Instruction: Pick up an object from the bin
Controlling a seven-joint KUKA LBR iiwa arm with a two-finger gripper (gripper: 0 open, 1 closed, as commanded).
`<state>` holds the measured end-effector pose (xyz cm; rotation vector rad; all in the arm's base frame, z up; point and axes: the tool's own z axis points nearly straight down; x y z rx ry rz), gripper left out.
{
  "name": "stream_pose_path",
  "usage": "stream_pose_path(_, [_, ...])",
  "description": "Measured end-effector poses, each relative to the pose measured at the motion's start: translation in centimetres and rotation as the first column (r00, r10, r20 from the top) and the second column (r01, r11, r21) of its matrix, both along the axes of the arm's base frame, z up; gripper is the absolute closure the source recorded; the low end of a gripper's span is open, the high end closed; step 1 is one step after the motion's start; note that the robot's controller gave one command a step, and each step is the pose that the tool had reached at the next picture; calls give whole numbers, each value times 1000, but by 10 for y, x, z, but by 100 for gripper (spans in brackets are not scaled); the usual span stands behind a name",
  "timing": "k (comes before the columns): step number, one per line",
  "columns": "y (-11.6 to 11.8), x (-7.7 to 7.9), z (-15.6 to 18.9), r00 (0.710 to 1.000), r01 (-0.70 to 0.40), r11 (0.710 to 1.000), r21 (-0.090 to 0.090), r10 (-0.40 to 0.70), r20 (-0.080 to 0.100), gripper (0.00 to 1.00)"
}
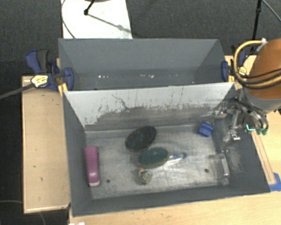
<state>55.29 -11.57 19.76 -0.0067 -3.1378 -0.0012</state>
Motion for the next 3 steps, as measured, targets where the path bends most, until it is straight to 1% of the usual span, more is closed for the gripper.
stream_pose_path(1, [51,34,-34,995,102,995,2,-102,6,0])
stream_pose_path(2, [134,2,-126,995,-102,995,0,102,11,0])
stream_pose_path(3, [132,5,-123,995,-102,995,-1,102,17,100])
